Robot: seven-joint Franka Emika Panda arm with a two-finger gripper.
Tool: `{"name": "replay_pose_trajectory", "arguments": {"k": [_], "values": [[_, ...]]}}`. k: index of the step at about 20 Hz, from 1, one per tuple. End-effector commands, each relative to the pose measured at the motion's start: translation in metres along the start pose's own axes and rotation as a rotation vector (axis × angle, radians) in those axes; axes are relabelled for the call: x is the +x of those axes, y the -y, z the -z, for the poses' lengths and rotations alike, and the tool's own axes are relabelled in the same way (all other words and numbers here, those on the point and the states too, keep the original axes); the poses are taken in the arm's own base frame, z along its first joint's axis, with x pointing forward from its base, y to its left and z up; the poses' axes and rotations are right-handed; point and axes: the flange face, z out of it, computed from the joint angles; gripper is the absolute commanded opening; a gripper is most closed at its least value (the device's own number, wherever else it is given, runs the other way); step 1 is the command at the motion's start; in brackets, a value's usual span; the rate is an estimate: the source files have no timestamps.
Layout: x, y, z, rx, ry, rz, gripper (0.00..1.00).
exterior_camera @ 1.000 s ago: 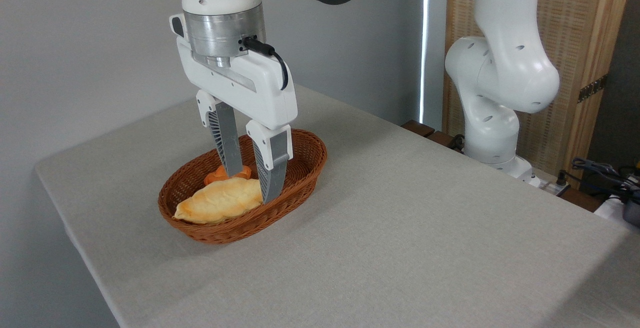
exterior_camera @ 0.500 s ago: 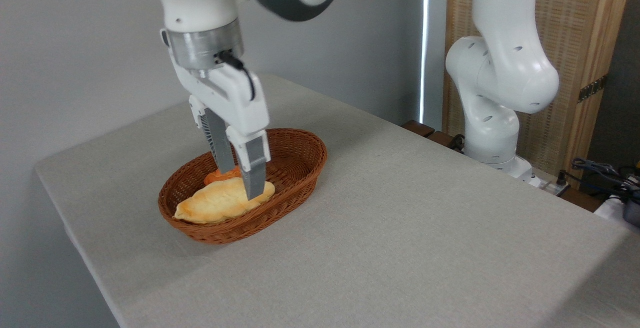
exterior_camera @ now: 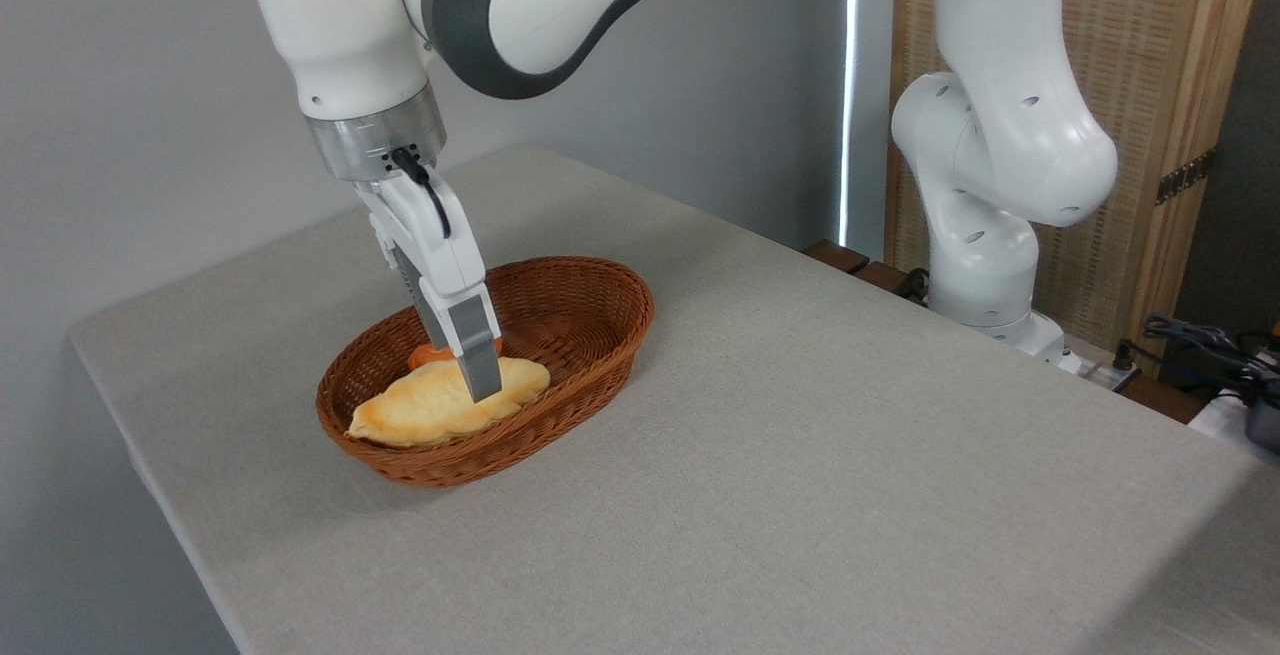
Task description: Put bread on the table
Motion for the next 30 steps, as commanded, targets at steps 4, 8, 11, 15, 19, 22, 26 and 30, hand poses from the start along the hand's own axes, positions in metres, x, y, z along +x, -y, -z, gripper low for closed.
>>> {"name": "replay_pose_trajectory", "arguments": {"k": [4,8,11,15,19,22,26,30], "values": [[0.005,-0.006,-0.014,-0.018,0.014,-0.013,1.00],[0.012,-0.003,-0.028,-0.020,0.025,-0.020,1.00],[0.023,-0.012,-0.039,-0.029,0.039,-0.045,1.00],[0.030,-0.019,-0.037,-0.025,0.024,-0.059,1.00],[0.034,-0.022,-0.036,-0.028,0.018,-0.064,1.00],[0.035,-0.023,-0.035,-0.028,0.016,-0.065,1.00],[0.036,-0.024,-0.035,-0.027,0.017,-0.068,1.00],[0.036,-0.023,-0.041,-0.033,0.026,-0.071,1.00]]}}
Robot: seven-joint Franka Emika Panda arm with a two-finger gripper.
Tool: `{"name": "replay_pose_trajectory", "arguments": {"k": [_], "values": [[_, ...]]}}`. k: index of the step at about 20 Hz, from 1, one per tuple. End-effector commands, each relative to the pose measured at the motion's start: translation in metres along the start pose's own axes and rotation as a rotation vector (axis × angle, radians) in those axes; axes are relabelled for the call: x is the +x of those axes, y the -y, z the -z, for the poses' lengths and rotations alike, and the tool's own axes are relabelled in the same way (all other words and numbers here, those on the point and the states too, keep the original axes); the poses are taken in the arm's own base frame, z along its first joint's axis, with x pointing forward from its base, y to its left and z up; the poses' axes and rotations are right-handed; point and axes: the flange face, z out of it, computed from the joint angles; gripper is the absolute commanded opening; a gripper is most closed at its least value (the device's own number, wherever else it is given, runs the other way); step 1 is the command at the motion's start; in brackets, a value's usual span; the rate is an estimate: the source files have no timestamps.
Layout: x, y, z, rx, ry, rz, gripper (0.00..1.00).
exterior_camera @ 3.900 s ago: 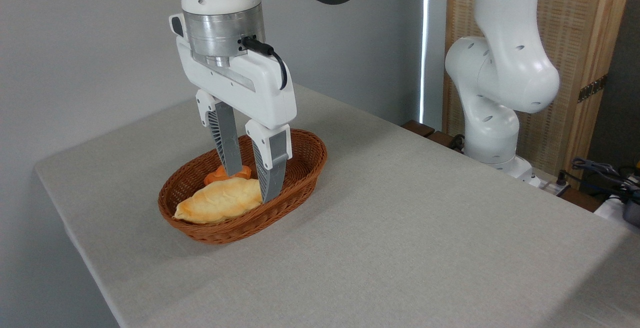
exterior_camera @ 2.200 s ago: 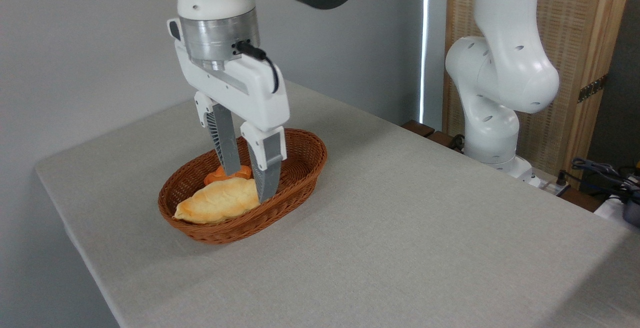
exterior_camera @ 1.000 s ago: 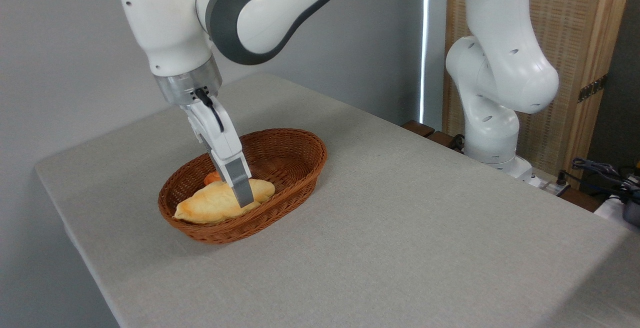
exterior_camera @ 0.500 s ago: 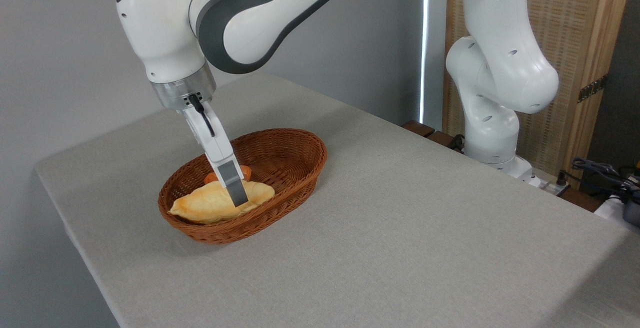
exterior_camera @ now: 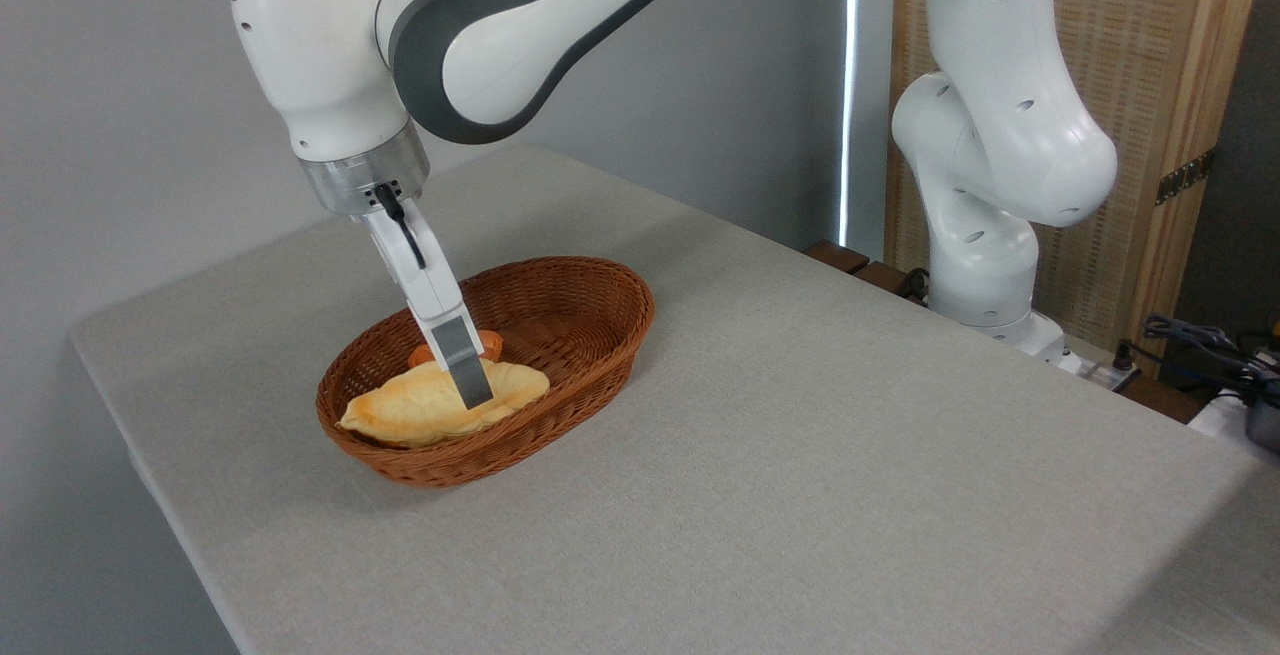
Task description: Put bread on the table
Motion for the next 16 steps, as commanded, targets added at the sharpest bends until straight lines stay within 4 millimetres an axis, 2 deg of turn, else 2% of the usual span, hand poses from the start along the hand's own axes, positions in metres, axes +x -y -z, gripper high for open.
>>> {"name": "replay_pose_trajectory", "arguments": {"k": [1,10,12,13,15,16], "values": [[0.004,0.001,-0.008,0.000,-0.003,-0.003,1.00],[0.013,0.002,-0.029,-0.017,0.028,-0.019,1.00],[0.015,0.003,-0.028,0.000,0.013,-0.023,0.99],[0.017,0.005,-0.026,0.016,-0.004,-0.023,0.83],[0.017,0.006,-0.025,0.021,-0.012,-0.024,0.44],[0.016,0.007,-0.025,0.021,-0.012,-0.024,0.33]]}}
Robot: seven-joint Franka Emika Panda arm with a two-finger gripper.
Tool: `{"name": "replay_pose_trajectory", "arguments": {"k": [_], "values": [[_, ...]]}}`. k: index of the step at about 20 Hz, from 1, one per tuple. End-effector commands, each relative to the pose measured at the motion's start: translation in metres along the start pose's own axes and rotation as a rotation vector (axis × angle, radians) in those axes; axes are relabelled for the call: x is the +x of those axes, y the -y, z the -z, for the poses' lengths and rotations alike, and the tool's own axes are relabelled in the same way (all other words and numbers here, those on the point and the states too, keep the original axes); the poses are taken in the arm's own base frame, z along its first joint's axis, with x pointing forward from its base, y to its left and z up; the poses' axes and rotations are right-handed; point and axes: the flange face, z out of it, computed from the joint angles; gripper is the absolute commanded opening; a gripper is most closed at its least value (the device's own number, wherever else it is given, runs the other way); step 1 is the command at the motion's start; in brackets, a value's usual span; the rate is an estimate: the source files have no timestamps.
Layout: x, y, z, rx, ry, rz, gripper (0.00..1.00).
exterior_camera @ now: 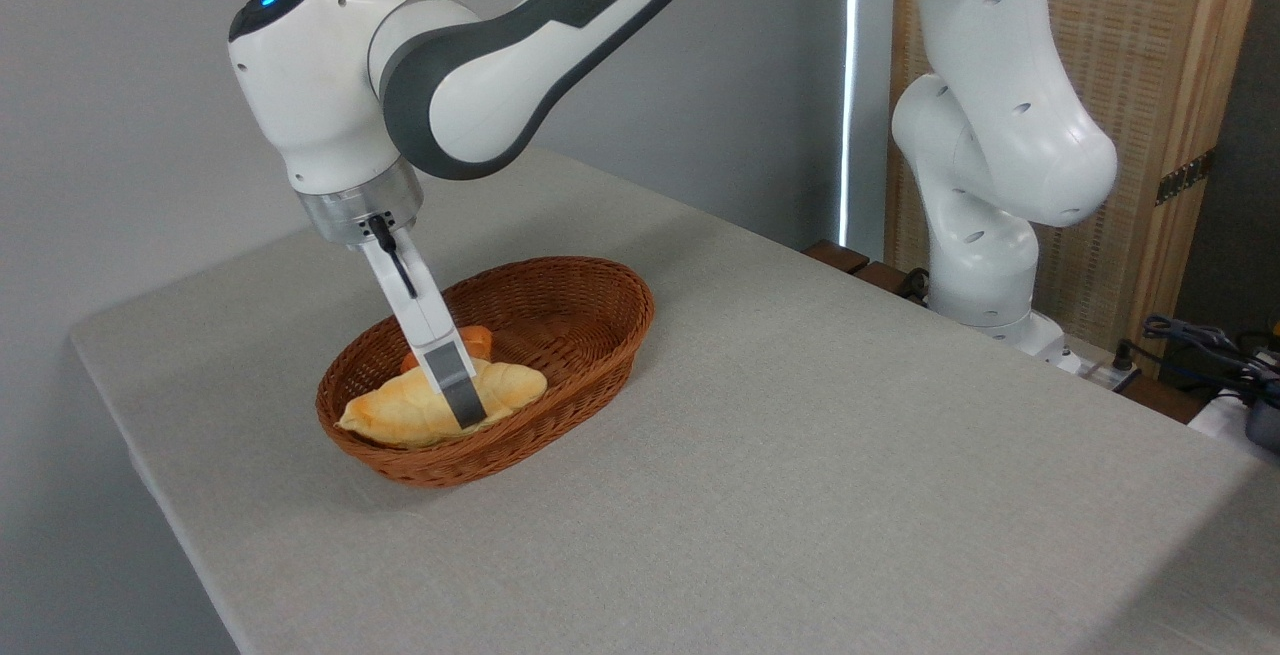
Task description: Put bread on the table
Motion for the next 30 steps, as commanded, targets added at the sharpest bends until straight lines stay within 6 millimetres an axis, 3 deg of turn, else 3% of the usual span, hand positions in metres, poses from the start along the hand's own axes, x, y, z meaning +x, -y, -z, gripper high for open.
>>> {"name": "replay_pose_trajectory", "arguments": {"k": [1,12,18,22,28,30], "values": [[0.001,0.004,0.001,0.026,-0.015,-0.010,0.28],[-0.001,0.005,0.004,0.029,-0.017,-0.007,0.29],[-0.011,0.005,0.027,0.036,-0.041,0.023,0.28],[-0.014,0.003,0.031,0.017,-0.047,0.030,0.28],[-0.028,-0.017,0.064,0.006,-0.040,0.020,0.28],[-0.043,-0.014,0.079,0.016,-0.047,0.040,0.29]]}}
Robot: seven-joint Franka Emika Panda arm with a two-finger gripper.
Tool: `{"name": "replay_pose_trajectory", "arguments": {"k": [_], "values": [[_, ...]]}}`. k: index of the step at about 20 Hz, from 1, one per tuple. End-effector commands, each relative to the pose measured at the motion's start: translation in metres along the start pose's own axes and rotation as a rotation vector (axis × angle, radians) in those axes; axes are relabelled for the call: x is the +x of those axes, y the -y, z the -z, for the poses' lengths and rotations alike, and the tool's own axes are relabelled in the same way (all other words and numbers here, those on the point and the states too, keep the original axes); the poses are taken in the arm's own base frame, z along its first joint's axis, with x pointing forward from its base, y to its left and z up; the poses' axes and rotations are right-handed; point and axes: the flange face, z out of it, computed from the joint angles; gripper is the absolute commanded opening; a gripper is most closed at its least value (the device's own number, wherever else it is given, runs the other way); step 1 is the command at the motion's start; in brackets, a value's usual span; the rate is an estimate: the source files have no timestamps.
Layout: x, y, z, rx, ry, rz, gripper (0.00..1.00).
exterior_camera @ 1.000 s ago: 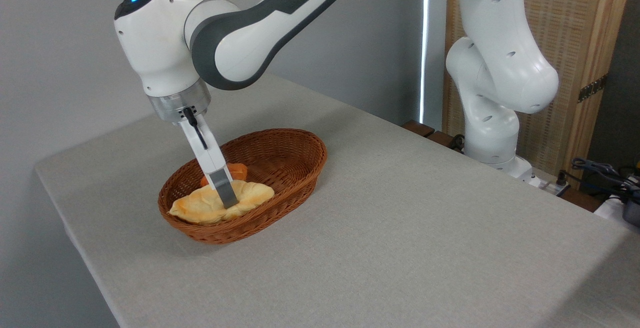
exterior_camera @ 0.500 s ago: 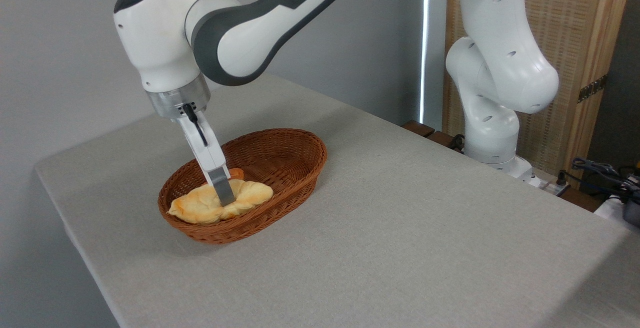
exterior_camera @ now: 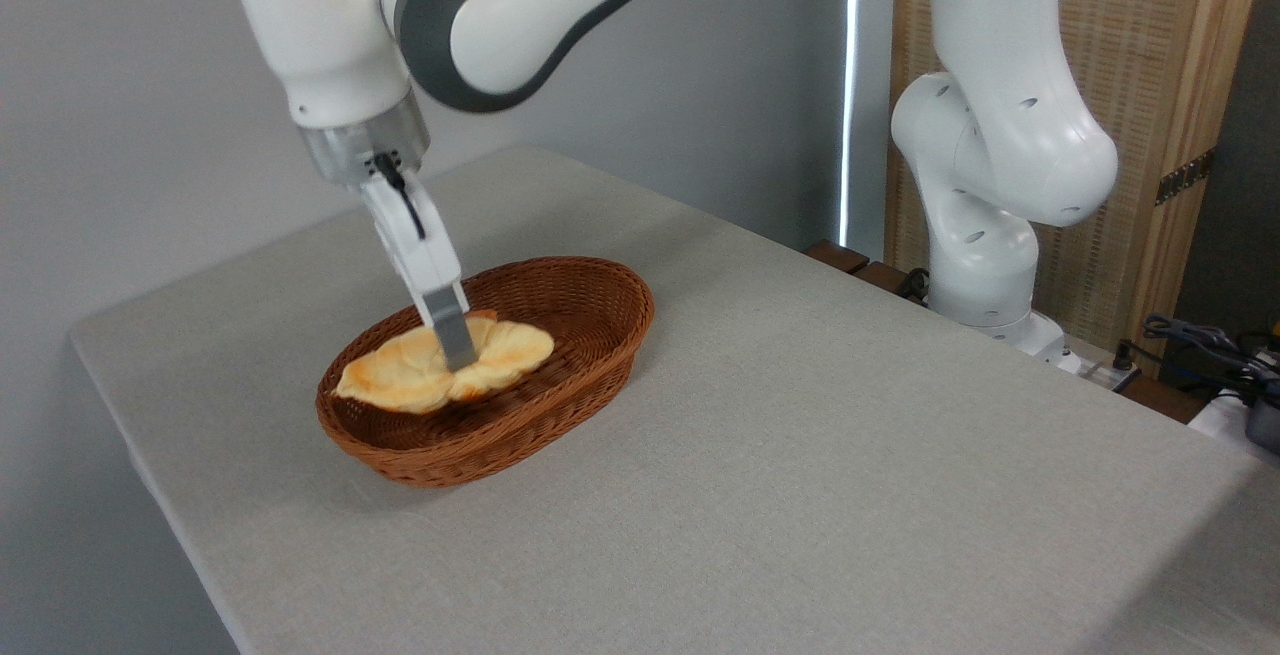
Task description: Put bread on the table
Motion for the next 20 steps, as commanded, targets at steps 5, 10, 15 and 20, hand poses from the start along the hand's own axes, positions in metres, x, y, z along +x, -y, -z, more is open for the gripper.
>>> {"name": "replay_pose_trajectory", "arguments": {"k": [5,10,15,20], "values": [[-0.072,0.037,0.037,-0.003,0.001,0.126,0.29],[-0.114,0.071,0.033,-0.004,0.011,0.216,0.29],[-0.130,0.086,0.015,-0.003,0.068,0.213,0.90],[-0.130,0.088,0.008,0.005,0.098,0.205,1.00]]}}
